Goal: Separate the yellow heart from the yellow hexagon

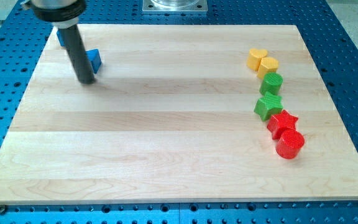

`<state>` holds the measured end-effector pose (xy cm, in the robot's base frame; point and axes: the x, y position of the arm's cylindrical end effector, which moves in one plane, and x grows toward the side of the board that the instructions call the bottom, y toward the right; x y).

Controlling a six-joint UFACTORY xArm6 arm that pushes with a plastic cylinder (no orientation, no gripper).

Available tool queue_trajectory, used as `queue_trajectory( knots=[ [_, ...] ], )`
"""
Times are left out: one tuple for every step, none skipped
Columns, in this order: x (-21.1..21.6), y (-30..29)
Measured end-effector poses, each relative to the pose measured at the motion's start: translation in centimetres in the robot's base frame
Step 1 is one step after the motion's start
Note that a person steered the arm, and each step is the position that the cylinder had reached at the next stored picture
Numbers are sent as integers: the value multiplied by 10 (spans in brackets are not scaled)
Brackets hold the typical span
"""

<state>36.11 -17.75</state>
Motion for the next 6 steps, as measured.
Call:
queue_trajectory(
  knots=[
    [-13,14],
    [-16,11],
    [-10,7],
    [27,58],
    [16,145],
    [-45,220]
  ],
)
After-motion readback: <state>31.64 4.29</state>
